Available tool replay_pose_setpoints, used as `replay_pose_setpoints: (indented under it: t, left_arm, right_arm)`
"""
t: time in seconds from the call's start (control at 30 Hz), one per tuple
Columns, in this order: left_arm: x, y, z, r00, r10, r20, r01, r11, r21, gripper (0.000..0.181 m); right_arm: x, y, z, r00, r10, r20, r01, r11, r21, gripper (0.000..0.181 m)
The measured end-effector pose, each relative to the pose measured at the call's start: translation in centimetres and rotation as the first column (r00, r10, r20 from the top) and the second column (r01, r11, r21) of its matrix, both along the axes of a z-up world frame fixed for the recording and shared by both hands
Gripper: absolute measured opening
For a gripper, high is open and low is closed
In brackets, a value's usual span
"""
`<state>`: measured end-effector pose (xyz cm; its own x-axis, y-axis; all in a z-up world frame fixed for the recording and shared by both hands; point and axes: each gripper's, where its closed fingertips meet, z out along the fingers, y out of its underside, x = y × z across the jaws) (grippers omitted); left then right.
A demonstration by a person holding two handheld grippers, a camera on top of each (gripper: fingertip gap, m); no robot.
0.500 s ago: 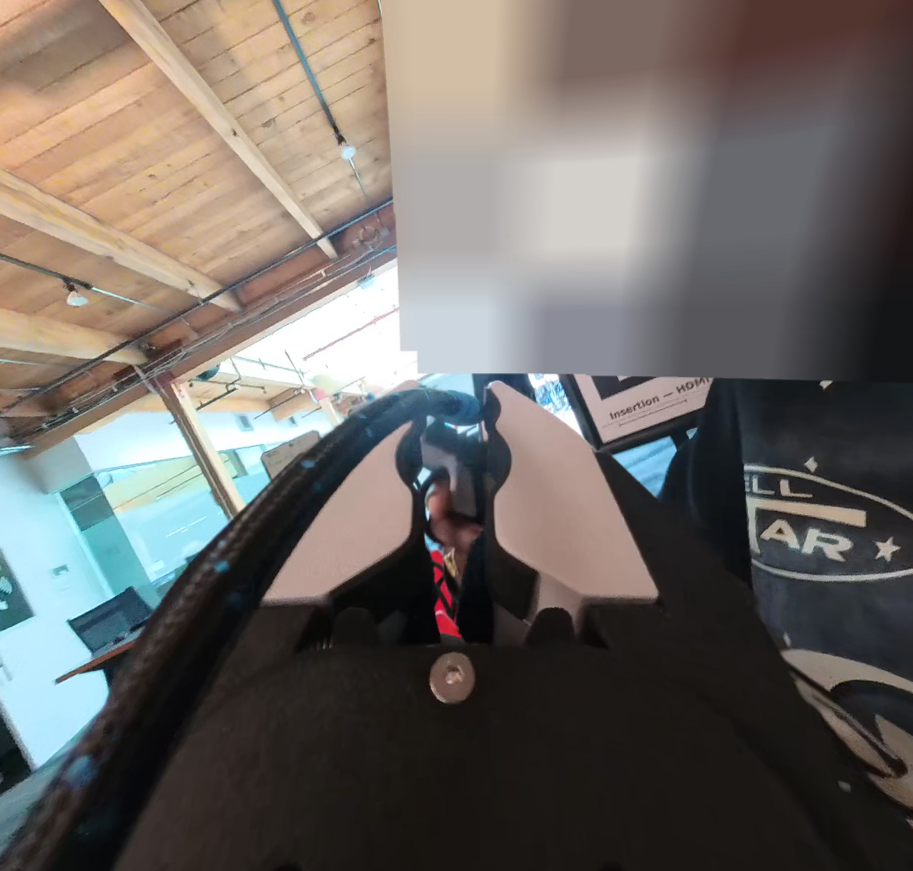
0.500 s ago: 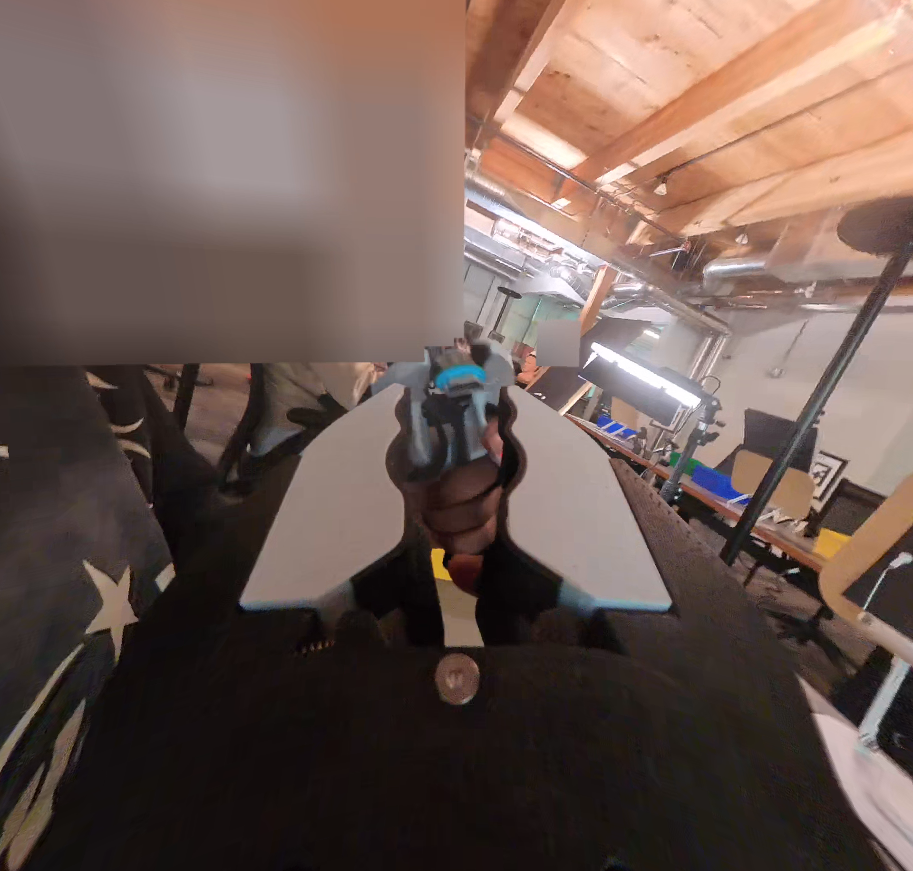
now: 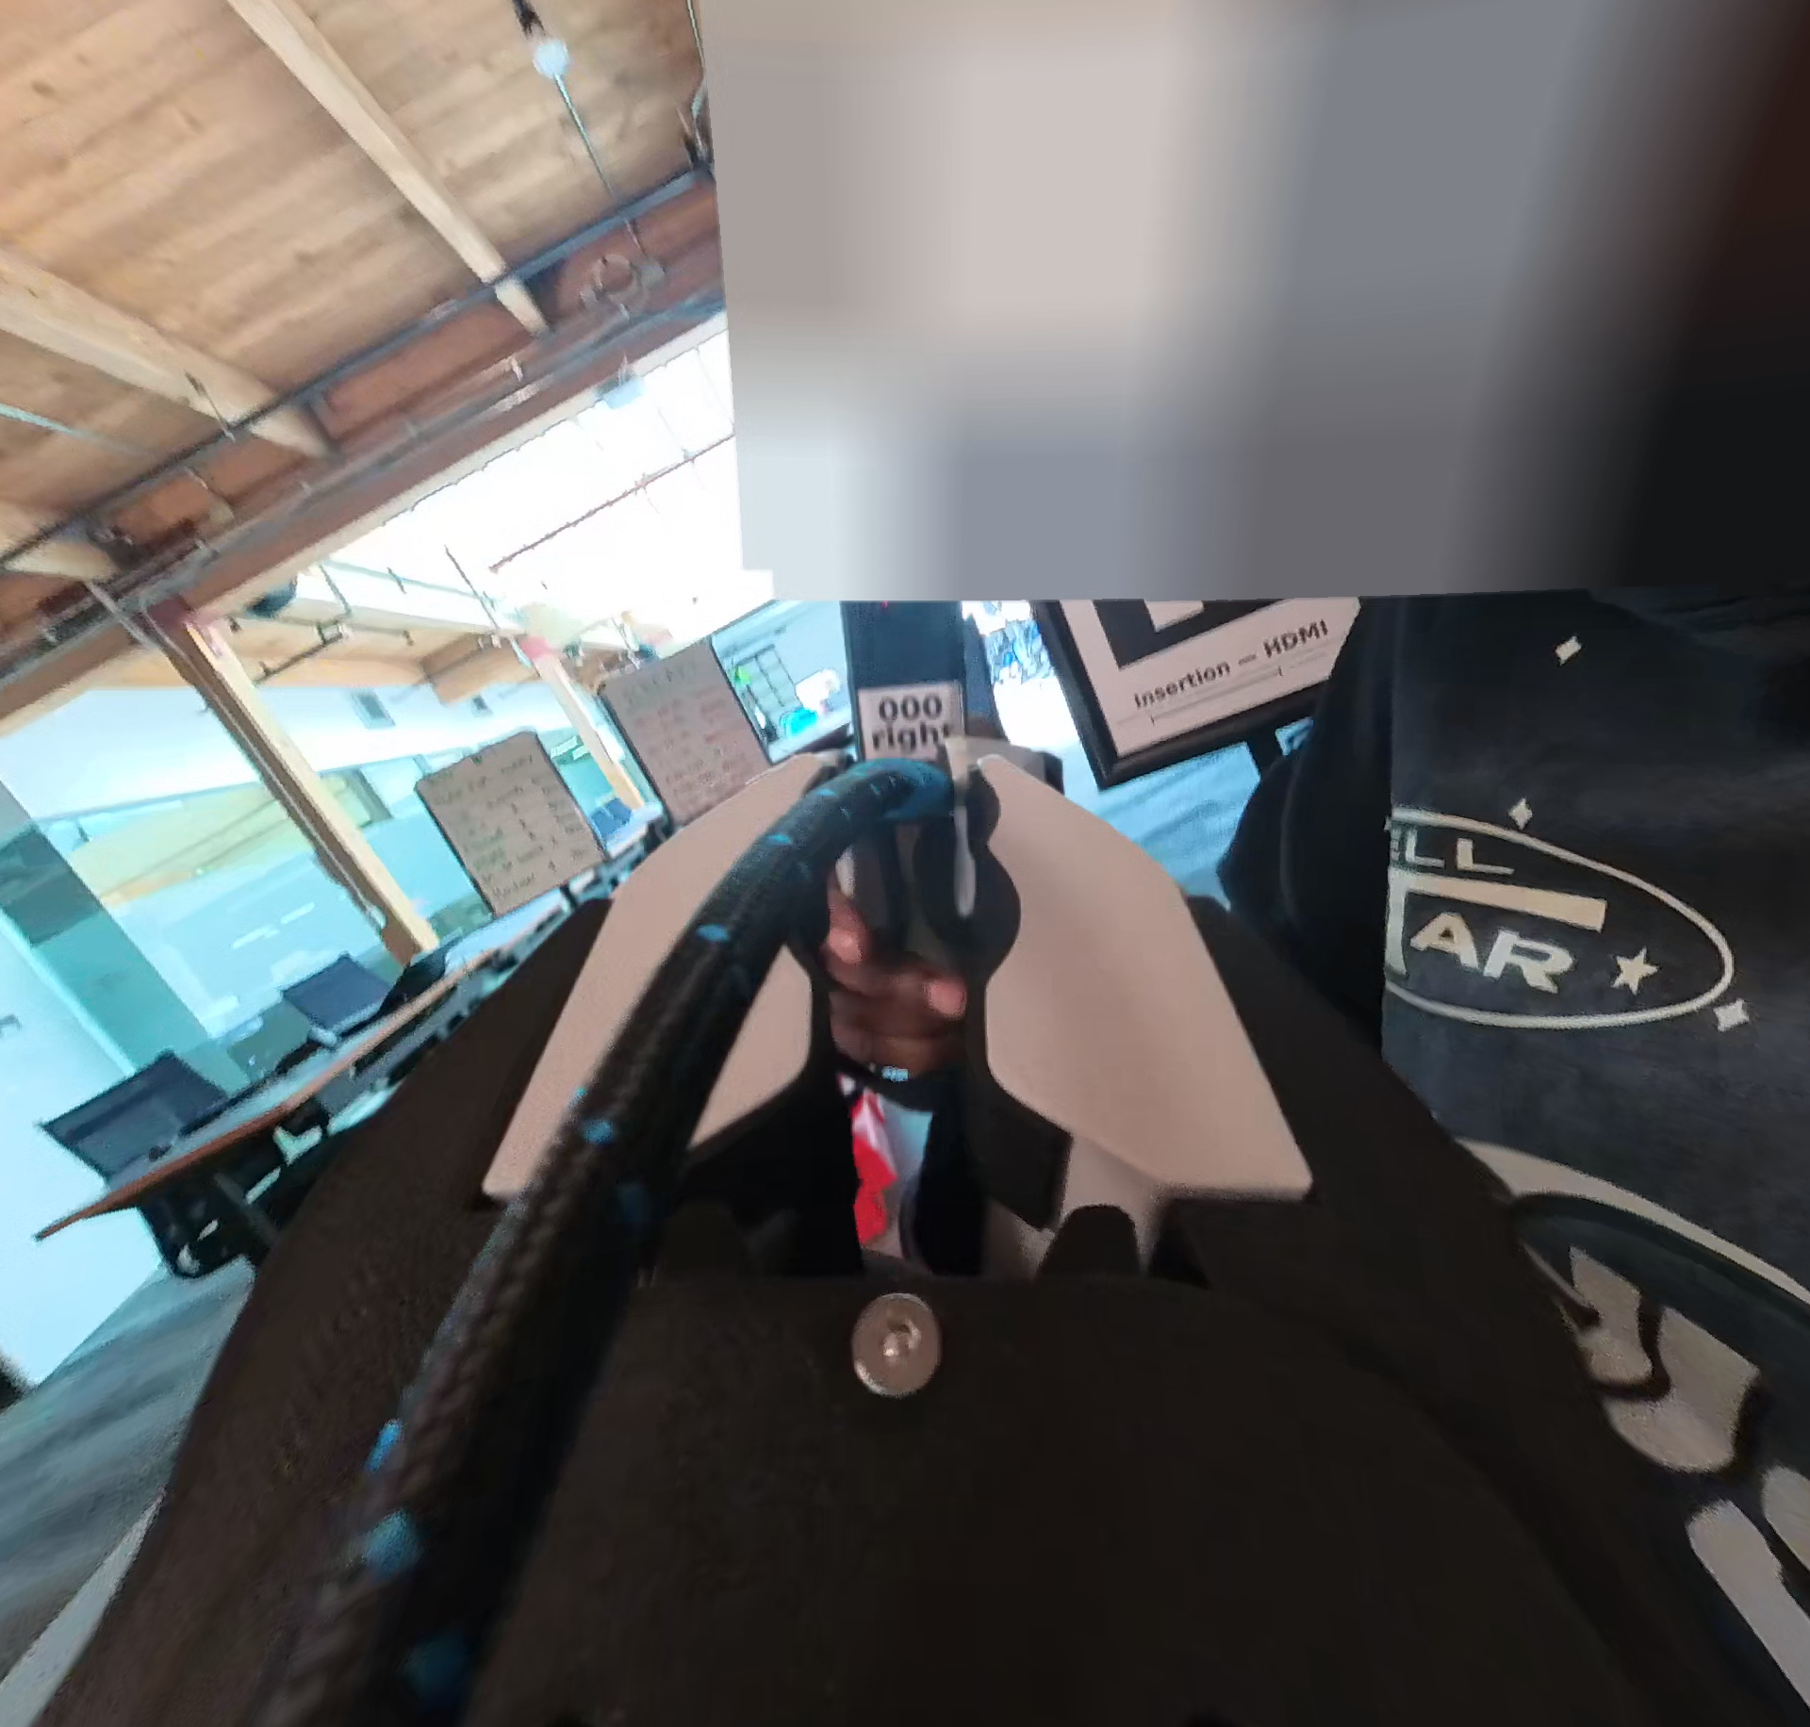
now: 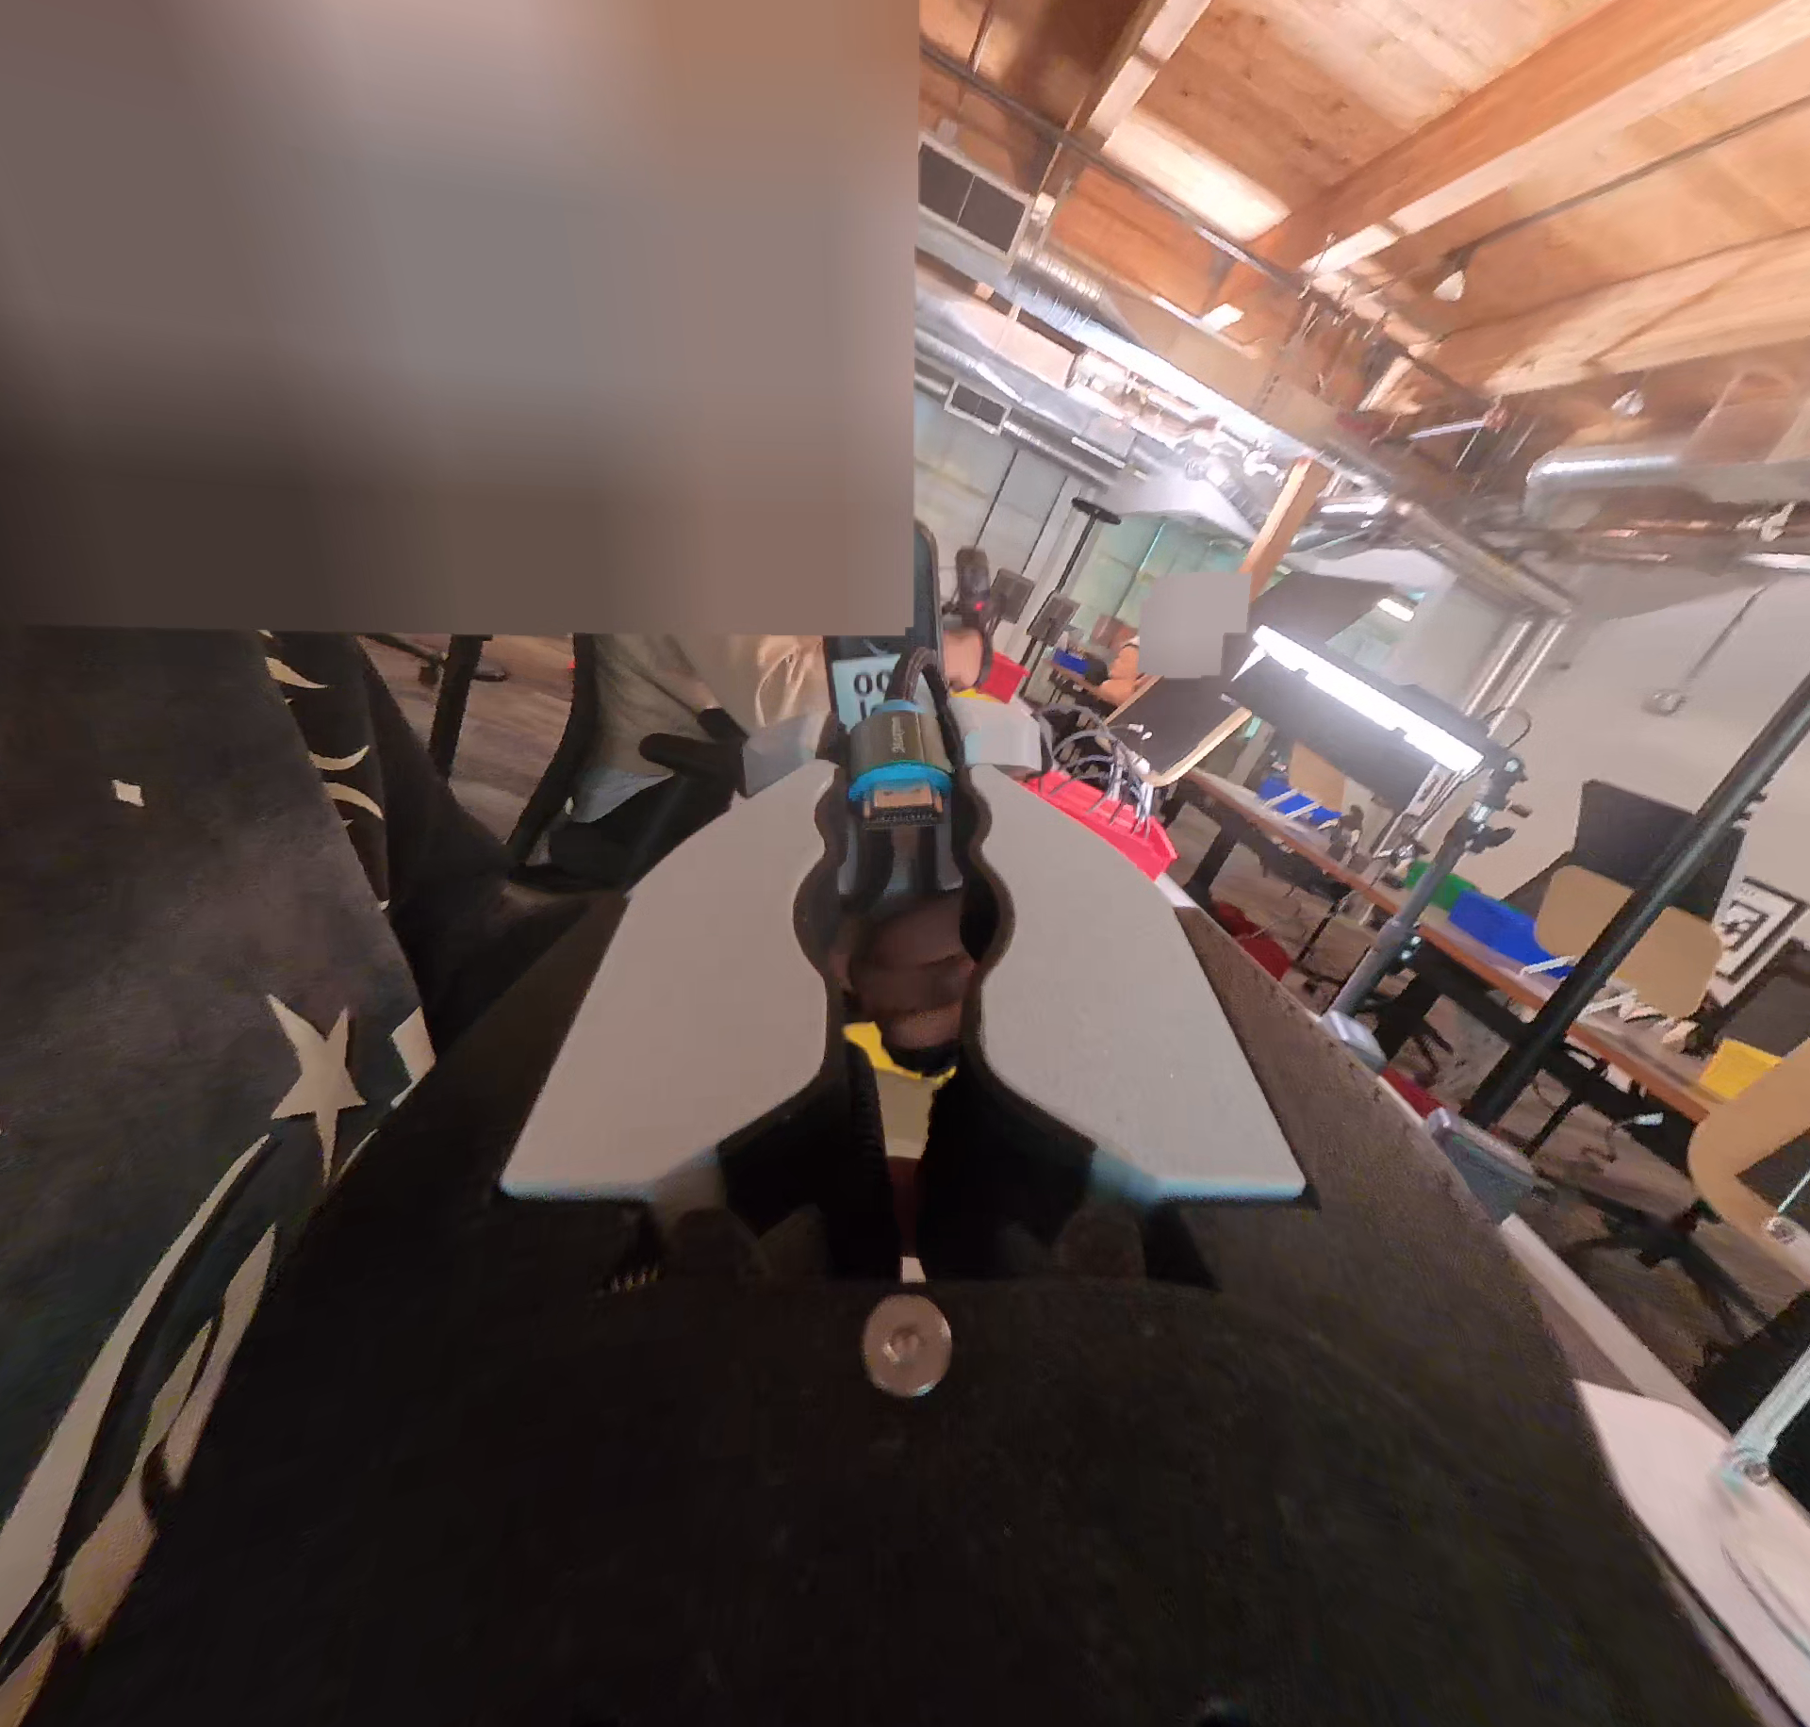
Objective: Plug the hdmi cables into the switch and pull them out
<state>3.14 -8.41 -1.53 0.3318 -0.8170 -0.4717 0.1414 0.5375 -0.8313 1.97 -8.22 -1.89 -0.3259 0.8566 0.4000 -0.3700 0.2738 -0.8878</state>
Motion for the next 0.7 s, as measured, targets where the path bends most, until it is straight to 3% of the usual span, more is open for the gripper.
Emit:
replay_pose_setpoints:
  t: [0.2,0.43,0.7]
  left_arm:
    - [-0.5,1.0,-0.9,0.992,0.062,-0.106,-0.072,0.993,-0.091,0.021]
    - [-0.4,1.6,-1.2,0.989,0.09,-0.114,-0.105,0.987,-0.125,0.029]
    - [-0.1,1.8,-0.9,0.995,0.064,-0.073,-0.075,0.982,-0.171,0.021]
  right_arm:
    - [-0.5,0.8,-1.0,0.994,-0.005,0.105,0.006,1.0,-0.006,0.021]
    - [-0.4,1.4,-1.1,0.989,-0.028,0.143,0.029,1.0,-0.008,0.021]
    - [-0.2,1.5,-0.8,0.987,-0.054,0.152,0.054,0.999,0.002,0.021]
